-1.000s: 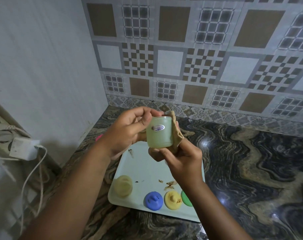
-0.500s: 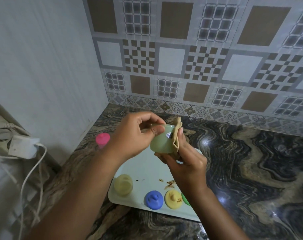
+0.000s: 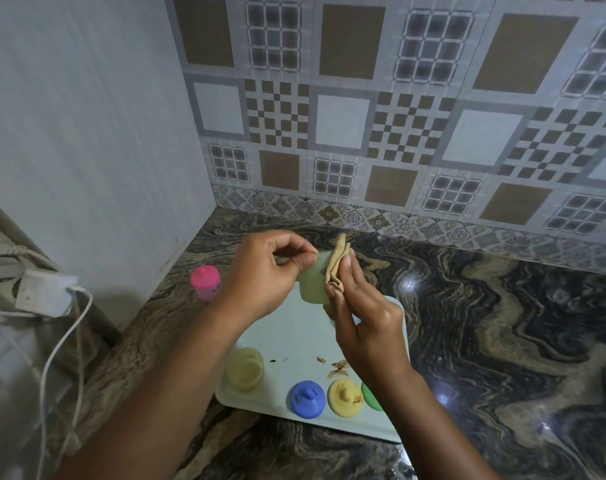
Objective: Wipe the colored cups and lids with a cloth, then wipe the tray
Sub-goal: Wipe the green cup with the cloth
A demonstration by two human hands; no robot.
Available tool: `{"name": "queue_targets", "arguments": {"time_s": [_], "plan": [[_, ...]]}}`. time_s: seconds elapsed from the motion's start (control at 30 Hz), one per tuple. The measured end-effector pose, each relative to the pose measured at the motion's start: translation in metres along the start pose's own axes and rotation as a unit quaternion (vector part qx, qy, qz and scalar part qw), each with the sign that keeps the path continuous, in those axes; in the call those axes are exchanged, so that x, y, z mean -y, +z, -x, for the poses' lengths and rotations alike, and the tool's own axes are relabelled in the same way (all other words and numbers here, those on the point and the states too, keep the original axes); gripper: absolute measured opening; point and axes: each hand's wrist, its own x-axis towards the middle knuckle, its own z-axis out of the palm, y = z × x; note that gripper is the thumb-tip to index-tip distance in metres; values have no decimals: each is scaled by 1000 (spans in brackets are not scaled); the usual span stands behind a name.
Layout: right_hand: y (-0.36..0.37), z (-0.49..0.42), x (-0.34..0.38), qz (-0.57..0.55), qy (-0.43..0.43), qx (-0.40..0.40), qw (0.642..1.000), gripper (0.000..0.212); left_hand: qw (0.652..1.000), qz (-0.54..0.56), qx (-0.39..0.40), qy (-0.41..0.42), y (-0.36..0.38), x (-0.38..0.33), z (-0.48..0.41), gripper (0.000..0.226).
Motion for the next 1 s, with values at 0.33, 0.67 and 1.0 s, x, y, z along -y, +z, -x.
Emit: {"name": "queue_targets", "arguments": {"time_s": [0.33, 0.67, 1.0], "plan": [[14, 17, 2, -2, 2, 42, 999, 41, 998, 13, -62, -26, -2, 28, 7, 19], [34, 34, -6, -29, 8, 107, 994, 42, 994, 11, -88, -70, -13, 67, 20, 11], [40, 25, -18, -79, 243, 123, 959, 28, 992, -45, -92, -73, -2, 105, 12, 7]]}}
